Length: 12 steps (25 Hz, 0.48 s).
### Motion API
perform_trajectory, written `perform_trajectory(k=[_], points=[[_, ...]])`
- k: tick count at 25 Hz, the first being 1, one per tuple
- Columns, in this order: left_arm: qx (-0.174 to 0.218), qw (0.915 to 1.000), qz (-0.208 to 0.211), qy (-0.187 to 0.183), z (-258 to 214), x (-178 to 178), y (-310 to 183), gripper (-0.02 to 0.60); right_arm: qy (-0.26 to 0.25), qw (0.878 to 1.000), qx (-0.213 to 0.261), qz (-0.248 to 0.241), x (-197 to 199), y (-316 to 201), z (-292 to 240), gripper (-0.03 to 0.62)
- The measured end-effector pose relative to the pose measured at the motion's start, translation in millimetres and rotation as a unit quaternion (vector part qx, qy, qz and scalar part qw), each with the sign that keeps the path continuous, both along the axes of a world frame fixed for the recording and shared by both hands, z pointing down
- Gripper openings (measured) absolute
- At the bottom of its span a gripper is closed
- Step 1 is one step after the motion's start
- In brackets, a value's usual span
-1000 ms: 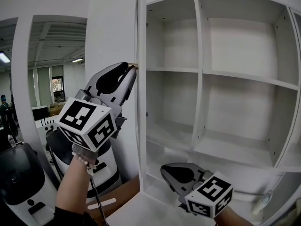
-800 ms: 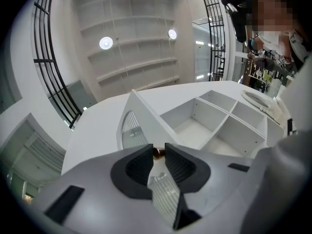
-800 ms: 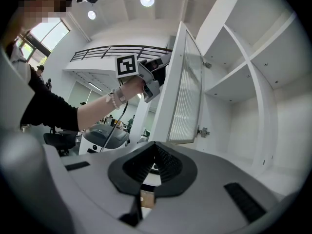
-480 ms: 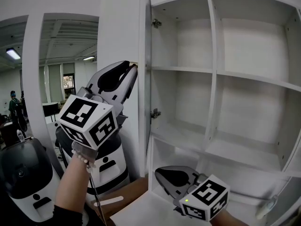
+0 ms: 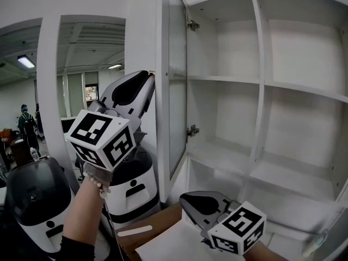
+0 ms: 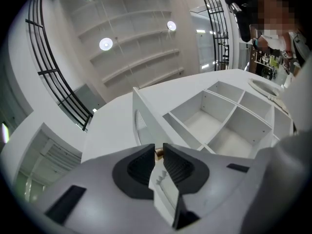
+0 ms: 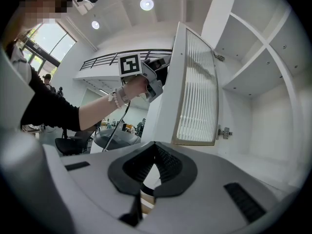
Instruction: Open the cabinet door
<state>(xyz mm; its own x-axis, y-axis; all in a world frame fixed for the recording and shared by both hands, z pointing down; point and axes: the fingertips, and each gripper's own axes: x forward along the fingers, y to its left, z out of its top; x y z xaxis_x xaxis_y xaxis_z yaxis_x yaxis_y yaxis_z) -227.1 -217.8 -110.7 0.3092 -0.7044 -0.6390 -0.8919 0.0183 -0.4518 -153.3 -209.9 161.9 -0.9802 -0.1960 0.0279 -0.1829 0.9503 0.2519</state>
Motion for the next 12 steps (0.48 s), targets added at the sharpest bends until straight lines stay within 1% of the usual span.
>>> perform_trajectory(k=[3, 8, 10, 12], points=[[0.009, 0.9998, -0.020, 0.002, 0.2, -10.9, 2.1, 0.045, -0.001, 1.000, 0.001, -0.008, -6.3, 1.7, -0.7, 0.000], [0.013, 0.9987, -0.046, 0.016, 0.1, -30.9, 4.0, 0.028, 0.001, 1.000, -0.003, -0.013, -11.6, 0.7, 2.4, 0.000], [0.019, 0.9978, -0.059, 0.021, -2.0, -39.0, 6.2, 0.000, 0.001, 1.000, -0.005, -0.015, -13.2, -0.6, 4.1, 0.000], [0.020, 0.9975, -0.062, 0.027, -5.1, -45.5, 6.6, 0.000, -0.001, 1.000, -0.007, -0.019, -15.4, -1.3, 4.8, 0.000]])
